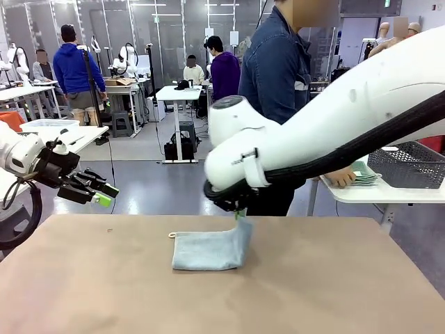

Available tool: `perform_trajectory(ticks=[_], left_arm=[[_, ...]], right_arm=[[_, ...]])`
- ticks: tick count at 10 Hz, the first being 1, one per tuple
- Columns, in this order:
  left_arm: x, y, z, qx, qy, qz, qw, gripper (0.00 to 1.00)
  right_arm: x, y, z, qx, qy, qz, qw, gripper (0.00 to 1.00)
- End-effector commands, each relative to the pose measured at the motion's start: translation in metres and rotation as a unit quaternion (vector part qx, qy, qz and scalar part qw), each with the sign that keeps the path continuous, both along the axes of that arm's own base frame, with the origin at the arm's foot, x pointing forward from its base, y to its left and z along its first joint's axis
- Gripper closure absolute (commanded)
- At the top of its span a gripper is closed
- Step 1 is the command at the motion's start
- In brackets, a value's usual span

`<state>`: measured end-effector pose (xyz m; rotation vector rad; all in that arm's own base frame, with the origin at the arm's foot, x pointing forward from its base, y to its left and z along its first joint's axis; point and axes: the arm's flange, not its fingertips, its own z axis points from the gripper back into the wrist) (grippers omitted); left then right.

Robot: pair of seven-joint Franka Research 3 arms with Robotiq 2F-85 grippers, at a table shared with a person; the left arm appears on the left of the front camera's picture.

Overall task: Fold the towels and place them in the basket.
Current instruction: When a person lays out a Towel with hook on the table, fold it in half twice.

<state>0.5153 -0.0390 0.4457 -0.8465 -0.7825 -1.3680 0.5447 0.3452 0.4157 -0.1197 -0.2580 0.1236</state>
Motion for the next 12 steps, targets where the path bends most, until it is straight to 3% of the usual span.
perform_trajectory(ticks=[1,5,12], left_arm=[[-0.003,0.000,0.001,0.001,-0.004,0.001,1.000,0.41],[-0.003,0.000,0.001,0.001,-0.004,0.001,1.000,0.41],[-0.003,0.000,0.001,0.001,-0.004,0.001,1.000,0.41]], right_arm=[[0.011,0.047,-0.009,-0.019,0.021,-0.021,0.999,1.00],[0.002,0.109,-0.024,0.013,0.044,-0.025,0.999,1.00],[0.014,0.140,-0.068,0.063,0.061,-0.049,0.995,1.00]])
